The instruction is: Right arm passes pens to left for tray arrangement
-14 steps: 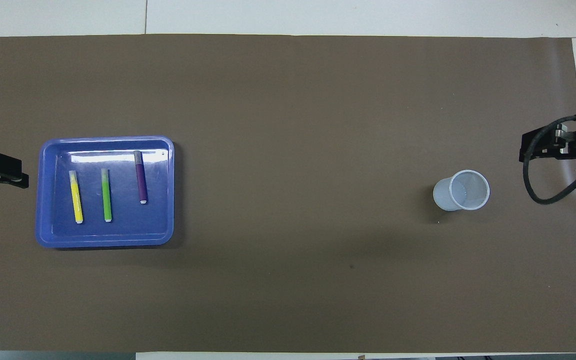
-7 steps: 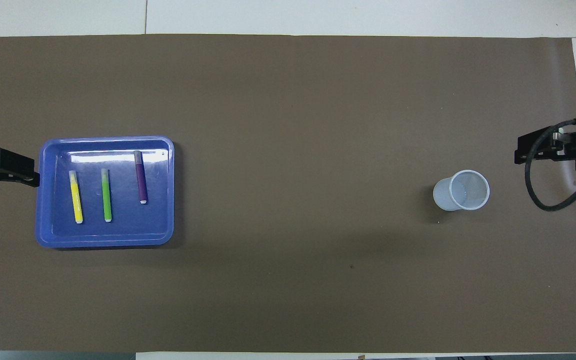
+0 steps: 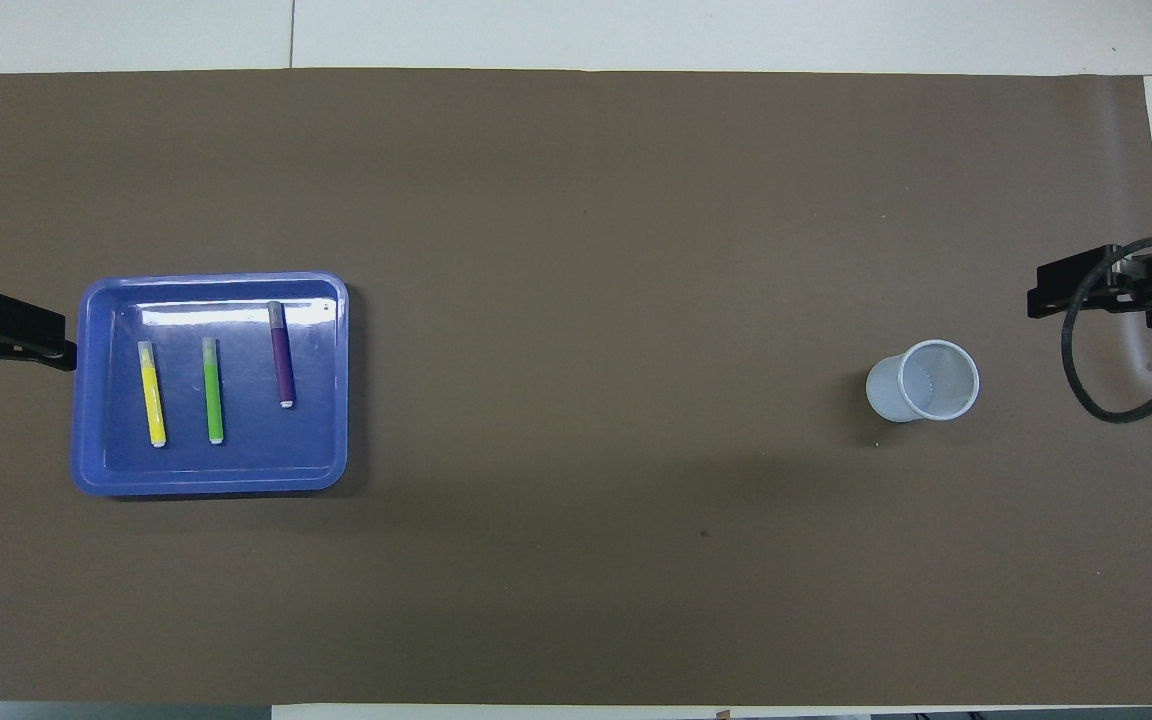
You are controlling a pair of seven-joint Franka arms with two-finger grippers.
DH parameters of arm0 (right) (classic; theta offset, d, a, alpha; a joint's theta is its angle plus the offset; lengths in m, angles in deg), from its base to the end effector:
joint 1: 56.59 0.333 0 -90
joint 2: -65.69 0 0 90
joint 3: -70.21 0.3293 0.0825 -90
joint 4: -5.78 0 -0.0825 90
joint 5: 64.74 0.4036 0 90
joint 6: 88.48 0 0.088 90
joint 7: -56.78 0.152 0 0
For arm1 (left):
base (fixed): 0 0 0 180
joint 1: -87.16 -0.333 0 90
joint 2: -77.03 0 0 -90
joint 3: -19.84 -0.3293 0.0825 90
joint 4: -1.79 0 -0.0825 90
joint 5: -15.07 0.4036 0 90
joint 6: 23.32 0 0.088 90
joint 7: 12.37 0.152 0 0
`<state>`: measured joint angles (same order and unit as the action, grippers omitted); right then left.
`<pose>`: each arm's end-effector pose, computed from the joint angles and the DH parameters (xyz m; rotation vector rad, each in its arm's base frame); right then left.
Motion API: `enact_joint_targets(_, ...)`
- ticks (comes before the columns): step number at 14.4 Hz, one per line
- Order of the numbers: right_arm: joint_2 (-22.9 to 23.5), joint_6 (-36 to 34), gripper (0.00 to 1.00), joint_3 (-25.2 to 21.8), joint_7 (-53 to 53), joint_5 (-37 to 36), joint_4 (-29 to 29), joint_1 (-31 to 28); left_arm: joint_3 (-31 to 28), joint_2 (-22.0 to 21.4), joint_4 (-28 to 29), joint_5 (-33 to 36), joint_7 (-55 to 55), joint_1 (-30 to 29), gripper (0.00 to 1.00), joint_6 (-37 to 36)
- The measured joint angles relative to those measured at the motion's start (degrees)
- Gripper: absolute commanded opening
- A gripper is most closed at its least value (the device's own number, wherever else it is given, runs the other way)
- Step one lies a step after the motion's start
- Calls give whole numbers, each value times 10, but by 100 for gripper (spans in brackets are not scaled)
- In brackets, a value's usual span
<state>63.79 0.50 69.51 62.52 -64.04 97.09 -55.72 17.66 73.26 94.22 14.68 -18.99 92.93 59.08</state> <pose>0.5611 0.0034 0.5989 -3.1257 0.1518 0.0127 0.5321 -0.0339 0.5982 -3.1353 -0.0817 0.1722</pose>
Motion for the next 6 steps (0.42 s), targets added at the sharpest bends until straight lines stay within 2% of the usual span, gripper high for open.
enact_joint_targets(6,0,0,100,-1,-2,-13,0,0,0,0,0,0,0,0,100,0)
